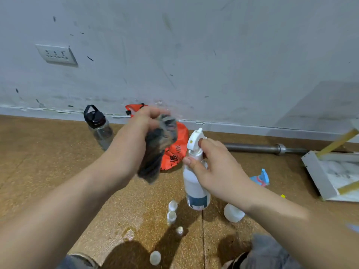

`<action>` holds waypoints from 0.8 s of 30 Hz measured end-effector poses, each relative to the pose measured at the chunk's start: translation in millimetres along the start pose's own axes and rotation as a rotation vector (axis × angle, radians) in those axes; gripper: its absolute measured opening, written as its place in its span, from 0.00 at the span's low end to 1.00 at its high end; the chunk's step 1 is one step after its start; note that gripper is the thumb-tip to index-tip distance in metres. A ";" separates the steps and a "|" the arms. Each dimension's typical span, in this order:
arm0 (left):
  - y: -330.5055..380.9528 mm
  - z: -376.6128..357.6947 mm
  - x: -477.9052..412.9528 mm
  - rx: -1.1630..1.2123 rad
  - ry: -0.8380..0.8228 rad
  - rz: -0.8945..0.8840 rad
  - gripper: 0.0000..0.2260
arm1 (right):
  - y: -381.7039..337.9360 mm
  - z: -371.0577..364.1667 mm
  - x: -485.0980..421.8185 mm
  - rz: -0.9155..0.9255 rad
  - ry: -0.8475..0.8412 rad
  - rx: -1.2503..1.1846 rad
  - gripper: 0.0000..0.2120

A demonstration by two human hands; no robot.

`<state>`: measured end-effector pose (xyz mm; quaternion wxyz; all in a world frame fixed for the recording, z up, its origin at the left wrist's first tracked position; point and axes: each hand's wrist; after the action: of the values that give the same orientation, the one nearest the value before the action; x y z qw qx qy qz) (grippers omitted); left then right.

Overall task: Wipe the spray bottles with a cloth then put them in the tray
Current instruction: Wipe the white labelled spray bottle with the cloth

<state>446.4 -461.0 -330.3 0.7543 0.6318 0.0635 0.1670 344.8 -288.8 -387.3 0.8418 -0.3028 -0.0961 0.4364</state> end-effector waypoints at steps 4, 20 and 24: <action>-18.3 -29.3 8.8 -0.468 -0.057 -0.479 0.19 | -11.4 -1.9 -2.8 -0.016 -0.095 0.012 0.02; -52.3 -48.8 -14.4 0.155 0.088 -0.135 0.10 | 4.0 -7.6 4.0 -0.053 -0.221 -0.017 0.11; -54.0 -41.0 -24.4 0.405 0.244 0.157 0.13 | 4.9 -1.8 6.4 -0.047 -0.225 0.018 0.13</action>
<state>420.3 -438.8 -393.7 0.5839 0.7481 0.1371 0.2840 346.1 -282.3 -392.3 0.8384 -0.2420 -0.1932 0.4487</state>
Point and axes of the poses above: each hand's wrist, its own x-axis away from the middle knuckle, its own z-axis out of the back of the hand, y = z × x, and after that the axes turned 4 degrees about -y, right-handed
